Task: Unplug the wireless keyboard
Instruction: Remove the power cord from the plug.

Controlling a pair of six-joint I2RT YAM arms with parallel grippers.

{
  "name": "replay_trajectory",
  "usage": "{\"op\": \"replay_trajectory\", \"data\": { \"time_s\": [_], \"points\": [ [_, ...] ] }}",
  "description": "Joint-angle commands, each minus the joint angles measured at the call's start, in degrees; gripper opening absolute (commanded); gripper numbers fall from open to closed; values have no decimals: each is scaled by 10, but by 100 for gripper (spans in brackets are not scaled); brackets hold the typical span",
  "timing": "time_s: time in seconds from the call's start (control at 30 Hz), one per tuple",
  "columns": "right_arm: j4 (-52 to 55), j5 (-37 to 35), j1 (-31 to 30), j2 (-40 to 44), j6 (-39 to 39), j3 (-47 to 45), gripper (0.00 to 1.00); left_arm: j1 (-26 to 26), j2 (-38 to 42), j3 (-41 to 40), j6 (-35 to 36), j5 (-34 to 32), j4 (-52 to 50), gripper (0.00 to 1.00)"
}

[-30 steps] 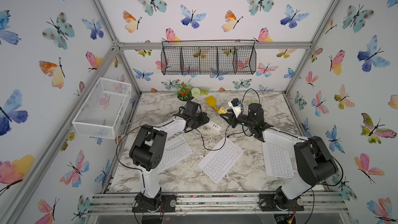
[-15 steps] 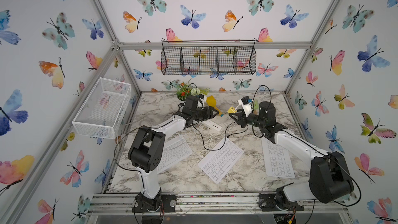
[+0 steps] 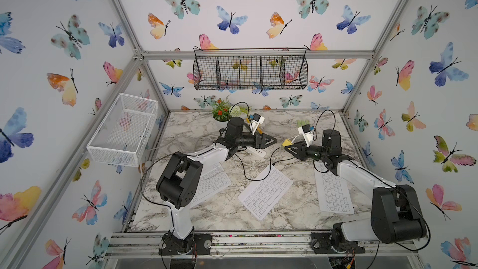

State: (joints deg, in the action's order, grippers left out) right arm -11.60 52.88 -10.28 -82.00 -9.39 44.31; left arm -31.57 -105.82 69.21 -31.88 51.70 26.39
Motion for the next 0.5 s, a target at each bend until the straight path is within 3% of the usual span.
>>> {"op": "replay_trajectory", "data": {
  "time_s": [0.0, 0.27, 0.47],
  "points": [
    [-46, 104, 0, -9, -17, -6, 20, 0, -9, -6, 0, 65, 67, 70],
    [-105, 185, 0, -35, -41, -9, 21, -17, -18, -2, -14, 93, 112, 70],
    [-133, 202, 0, -42, -55, -8, 21, -26, -37, -28, -125, 112, 266, 70]
  ]
}}
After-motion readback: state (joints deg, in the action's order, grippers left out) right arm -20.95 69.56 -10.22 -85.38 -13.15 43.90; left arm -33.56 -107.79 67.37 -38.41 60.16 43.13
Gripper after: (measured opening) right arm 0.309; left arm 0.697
